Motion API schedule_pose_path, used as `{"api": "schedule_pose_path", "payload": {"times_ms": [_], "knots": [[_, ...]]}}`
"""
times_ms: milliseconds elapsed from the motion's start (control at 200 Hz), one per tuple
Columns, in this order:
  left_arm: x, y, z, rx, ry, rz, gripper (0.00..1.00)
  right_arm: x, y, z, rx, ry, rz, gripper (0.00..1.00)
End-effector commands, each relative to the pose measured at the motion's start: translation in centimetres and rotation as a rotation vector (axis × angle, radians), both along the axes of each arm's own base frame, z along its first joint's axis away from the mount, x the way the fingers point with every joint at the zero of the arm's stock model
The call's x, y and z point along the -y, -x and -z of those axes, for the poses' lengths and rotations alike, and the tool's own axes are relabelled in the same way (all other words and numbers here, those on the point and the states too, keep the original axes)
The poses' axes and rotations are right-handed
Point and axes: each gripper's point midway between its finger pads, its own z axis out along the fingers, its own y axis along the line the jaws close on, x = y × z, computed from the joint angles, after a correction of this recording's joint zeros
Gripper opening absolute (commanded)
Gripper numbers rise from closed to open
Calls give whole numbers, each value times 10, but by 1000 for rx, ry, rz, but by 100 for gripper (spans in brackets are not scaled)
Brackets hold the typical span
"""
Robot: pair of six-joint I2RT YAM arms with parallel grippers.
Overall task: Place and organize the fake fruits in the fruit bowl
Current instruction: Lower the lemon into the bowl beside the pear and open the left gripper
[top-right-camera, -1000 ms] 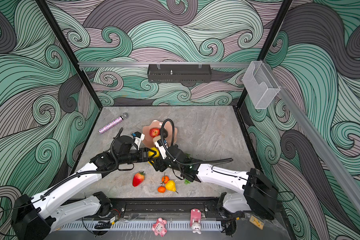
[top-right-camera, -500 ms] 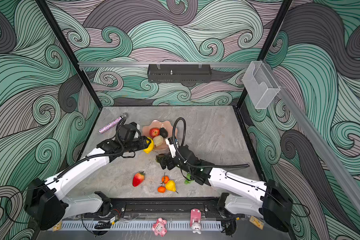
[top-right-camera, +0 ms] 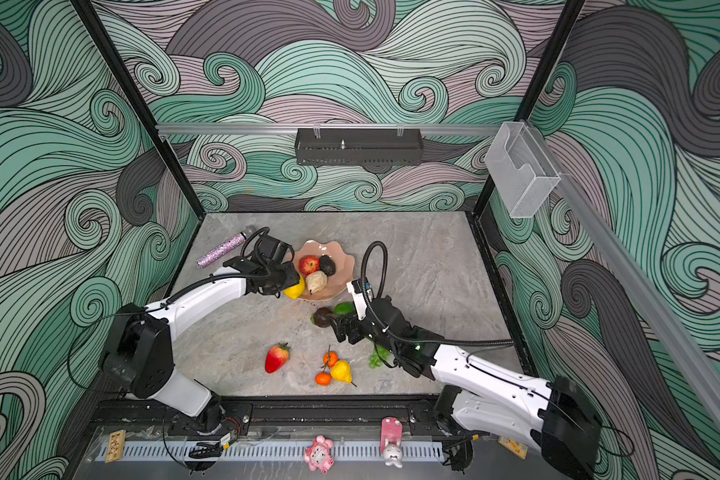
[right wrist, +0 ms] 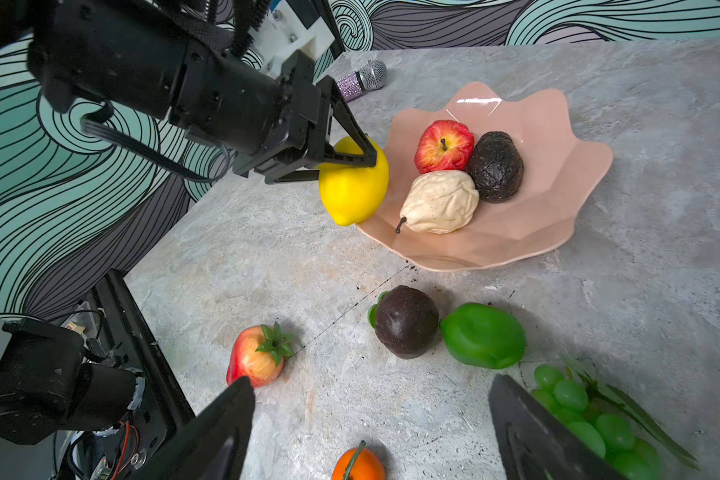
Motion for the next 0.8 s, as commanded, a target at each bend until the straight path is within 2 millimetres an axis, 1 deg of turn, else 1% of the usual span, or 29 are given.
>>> {"api": "schedule_pose_path", "payload": {"times_ms": [0, 95, 230, 390, 615, 740, 796], "knots": [[-3, -10, -4, -20, 13, -43, 48, 7, 2, 5, -15, -1, 13, 89], [-4, -15, 5, -37, 13, -58, 48, 9, 4, 8, -22, -5, 13, 89], [-5, -21, 12, -52, -2, -72, 48, 13, 5, 9, -24, -5, 18, 89], [-7, -25, 21, -75, -21, -80, 51, 16, 5, 12, -26, -2, 23, 89], [-2, -28, 27, -92, -17, -66, 57, 18, 5, 12, -27, -2, 27, 89], [-1, -29, 25, -91, -9, -59, 62, 19, 4, 12, -27, -2, 31, 89], [1, -29, 25, -91, -5, -53, 66, 19, 3, 13, -29, 0, 32, 89]]}}
